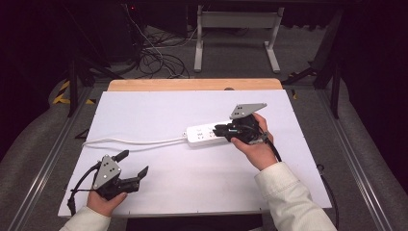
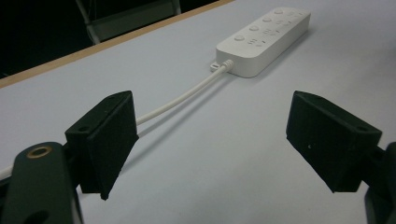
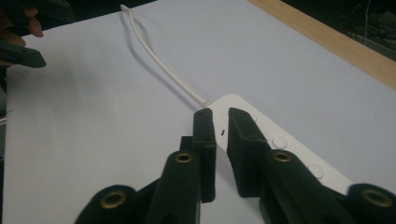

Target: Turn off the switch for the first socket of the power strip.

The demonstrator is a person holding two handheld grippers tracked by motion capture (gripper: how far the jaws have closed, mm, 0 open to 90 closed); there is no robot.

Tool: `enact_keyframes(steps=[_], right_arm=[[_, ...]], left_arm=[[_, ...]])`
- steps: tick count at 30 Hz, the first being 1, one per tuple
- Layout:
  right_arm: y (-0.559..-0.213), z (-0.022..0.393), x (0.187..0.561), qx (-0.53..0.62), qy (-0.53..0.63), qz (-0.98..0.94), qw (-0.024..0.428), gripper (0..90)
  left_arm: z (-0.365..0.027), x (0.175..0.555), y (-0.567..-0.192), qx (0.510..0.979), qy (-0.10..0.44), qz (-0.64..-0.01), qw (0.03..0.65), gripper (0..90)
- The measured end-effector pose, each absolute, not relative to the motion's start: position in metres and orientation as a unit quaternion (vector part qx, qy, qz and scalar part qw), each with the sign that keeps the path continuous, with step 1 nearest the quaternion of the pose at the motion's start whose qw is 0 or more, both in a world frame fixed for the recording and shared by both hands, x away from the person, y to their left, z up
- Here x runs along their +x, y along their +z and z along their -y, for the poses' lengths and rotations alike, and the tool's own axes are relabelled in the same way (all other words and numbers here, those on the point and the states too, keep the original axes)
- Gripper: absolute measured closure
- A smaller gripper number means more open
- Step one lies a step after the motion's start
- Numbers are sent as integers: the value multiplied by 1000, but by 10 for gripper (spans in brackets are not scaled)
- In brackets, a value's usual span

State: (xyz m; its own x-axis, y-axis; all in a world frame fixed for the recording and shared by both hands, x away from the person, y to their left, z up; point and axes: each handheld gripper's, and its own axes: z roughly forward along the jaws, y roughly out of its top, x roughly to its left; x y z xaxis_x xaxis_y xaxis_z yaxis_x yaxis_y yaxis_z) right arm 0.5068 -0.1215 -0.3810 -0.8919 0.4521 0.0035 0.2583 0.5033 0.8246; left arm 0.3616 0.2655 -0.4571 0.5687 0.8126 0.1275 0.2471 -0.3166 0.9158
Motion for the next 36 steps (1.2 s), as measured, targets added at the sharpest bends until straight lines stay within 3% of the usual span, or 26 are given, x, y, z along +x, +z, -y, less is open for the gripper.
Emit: enact_keyframes(steps=[2,20,36], right_arm=[[-378,116,512,208,447,-864,100,900],[-378,88,549,222,427,-871,104,900],[-412,64,577,229,417,-872,115,900]], left_arm=[[-265,361,-457,753,304,-352,466,166],[-266,361,-457,755,308,-348,463,166],[-265,362,-458,755,306,-348,464,166]])
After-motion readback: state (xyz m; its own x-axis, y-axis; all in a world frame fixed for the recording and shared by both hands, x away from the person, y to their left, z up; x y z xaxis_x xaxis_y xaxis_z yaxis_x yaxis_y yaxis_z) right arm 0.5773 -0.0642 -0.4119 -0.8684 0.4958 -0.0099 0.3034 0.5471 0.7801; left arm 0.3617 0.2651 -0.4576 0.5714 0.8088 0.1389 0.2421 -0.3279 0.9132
